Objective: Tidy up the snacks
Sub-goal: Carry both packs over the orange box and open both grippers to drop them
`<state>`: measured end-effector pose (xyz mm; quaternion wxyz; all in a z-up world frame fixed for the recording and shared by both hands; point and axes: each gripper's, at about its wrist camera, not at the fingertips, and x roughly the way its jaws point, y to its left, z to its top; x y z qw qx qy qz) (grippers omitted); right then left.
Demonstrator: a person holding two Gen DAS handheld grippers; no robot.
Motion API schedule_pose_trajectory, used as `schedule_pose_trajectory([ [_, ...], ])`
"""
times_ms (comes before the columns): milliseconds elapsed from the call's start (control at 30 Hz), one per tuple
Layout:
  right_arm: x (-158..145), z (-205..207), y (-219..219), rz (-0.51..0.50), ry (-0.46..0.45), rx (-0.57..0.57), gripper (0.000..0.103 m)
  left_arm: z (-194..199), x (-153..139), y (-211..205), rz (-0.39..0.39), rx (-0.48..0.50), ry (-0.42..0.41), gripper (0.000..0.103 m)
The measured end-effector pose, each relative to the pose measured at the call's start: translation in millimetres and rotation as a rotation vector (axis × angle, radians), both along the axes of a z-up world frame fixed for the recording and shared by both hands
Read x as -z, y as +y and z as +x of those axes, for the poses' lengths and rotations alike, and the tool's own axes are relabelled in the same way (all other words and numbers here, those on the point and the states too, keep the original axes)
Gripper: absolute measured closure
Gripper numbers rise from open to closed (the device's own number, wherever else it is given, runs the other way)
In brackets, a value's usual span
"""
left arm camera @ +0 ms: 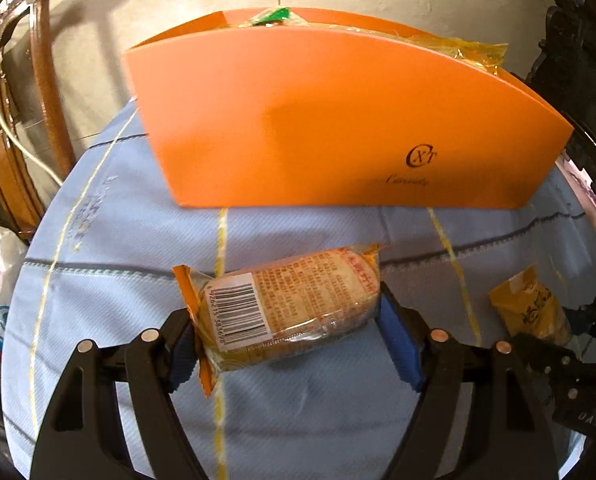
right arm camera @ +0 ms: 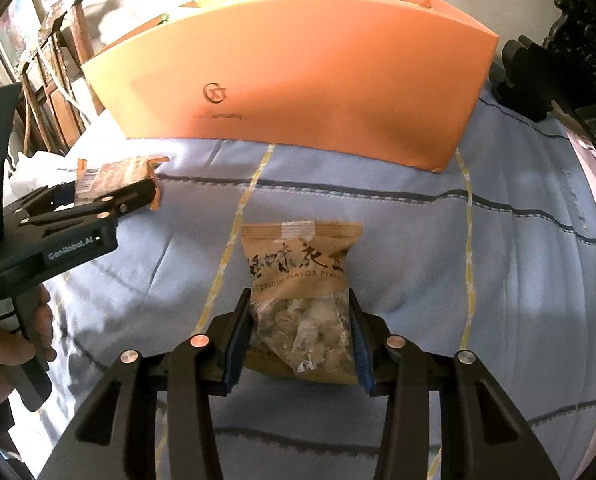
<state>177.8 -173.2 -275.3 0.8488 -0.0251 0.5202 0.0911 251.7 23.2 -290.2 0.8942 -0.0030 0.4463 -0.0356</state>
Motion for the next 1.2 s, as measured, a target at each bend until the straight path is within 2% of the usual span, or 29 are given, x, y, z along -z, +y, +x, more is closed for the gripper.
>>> schedule_pose_trajectory([
  [167,-25.9,-16.0,3.0,0.024,-0.045,0.018,0.060,-17.6,-25.6,-0.6,-0.009,0.000,-0.029,0.028],
  [267,-60.3,-25.2,5.8,0.056,-0.104,0.025,0.061,-28.4,-53.3,2.3,-0.018,0.008,-0.063,0.028],
  [433,-132.7,-27.4,3.4,0.082,-0.224,0.037,0.061,-28.7,-127.8,25.8,-0.042,0.014,-0.159,0.028],
  [567,-204.1,-19.2,-0.9,0.075,-0.336,0.047,0.061,-20.2,-196.0,21.0,-0.030,0.027,-0.250,0.028],
  [700,-259.5,-5.5,-3.3,0.060,-0.409,0.047,0.061,-7.2,-259.7,12.5,-0.037,0.032,-0.323,0.028],
  [867,-314.5,8.9,-5.0,0.051,-0.473,0.047,0.061,4.9,-314.5,5.8,-0.027,0.039,-0.396,0.028],
  [1000,-333.8,27.0,-6.9,0.047,-0.483,0.049,0.061,20.4,-331.6,-0.9,-0.007,0.049,-0.415,0.028],
  [1200,-323.8,47.0,-2.4,0.041,-0.451,0.070,0.062,37.1,-311.1,-6.2,-0.008,0.048,-0.364,0.028],
])
